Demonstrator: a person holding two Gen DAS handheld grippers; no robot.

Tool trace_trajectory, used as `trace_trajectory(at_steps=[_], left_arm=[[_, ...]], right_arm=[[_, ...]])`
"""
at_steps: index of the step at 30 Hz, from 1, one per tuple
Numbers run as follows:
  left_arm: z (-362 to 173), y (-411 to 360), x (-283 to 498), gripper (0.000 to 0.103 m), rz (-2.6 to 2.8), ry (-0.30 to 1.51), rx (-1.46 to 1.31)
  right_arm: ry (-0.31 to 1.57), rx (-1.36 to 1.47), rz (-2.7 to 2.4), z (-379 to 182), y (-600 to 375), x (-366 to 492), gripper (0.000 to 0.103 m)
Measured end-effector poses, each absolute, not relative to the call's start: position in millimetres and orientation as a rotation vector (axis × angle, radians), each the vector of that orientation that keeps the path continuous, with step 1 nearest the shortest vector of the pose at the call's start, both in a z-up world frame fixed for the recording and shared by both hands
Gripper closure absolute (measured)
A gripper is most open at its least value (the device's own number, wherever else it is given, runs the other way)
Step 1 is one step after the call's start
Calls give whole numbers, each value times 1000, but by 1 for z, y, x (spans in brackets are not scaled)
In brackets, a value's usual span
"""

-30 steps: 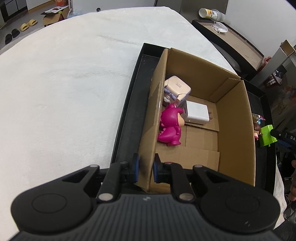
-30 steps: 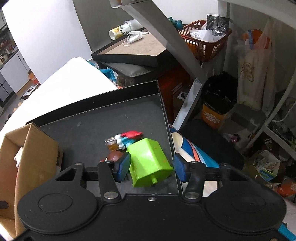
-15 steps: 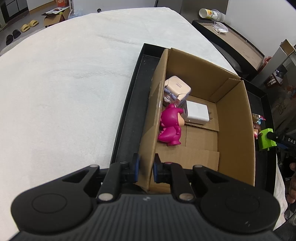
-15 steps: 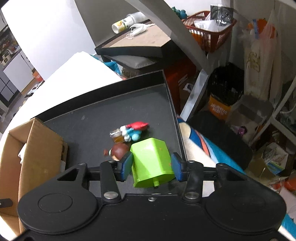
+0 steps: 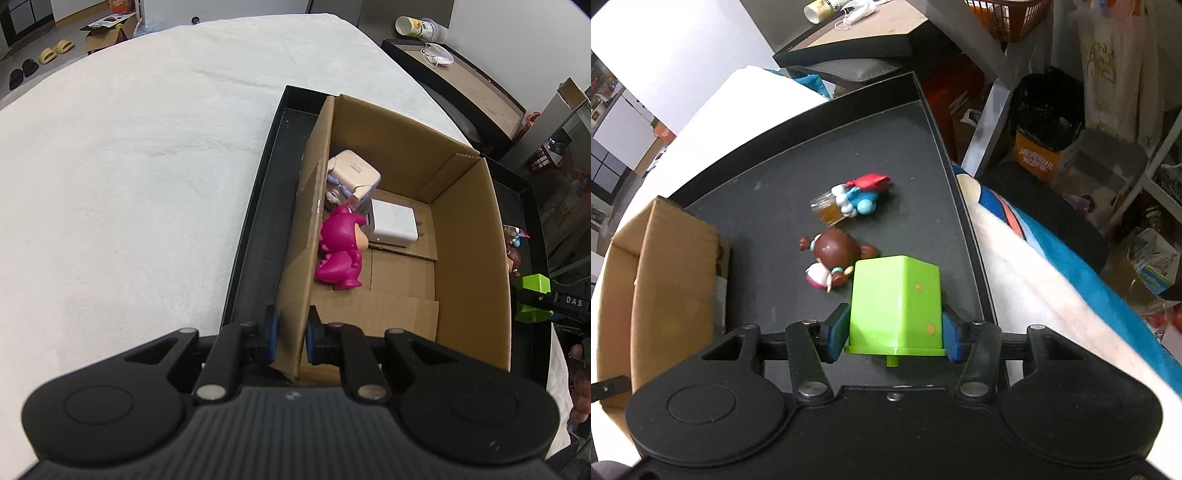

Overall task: Organize rigid objects
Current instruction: 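Carry the lime-green block with the right gripper into the box and release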

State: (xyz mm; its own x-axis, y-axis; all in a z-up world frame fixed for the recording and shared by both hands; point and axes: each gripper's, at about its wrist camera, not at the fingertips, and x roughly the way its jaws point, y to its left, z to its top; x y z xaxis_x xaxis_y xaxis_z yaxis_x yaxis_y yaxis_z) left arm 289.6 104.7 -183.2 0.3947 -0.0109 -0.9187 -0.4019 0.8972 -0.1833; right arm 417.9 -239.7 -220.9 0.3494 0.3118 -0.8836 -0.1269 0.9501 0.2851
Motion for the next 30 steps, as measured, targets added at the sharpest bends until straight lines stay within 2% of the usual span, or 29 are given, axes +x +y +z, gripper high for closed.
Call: trace_trajectory(at_steps=[15, 30], left_arm=[[-183, 109, 286, 89, 234, 1134, -424], [-183, 112, 284, 89, 216, 1122, -435]], right_arm=[[1113, 124, 278, -177, -221, 393, 53], [1005, 51, 390, -115, -148, 387, 53]])
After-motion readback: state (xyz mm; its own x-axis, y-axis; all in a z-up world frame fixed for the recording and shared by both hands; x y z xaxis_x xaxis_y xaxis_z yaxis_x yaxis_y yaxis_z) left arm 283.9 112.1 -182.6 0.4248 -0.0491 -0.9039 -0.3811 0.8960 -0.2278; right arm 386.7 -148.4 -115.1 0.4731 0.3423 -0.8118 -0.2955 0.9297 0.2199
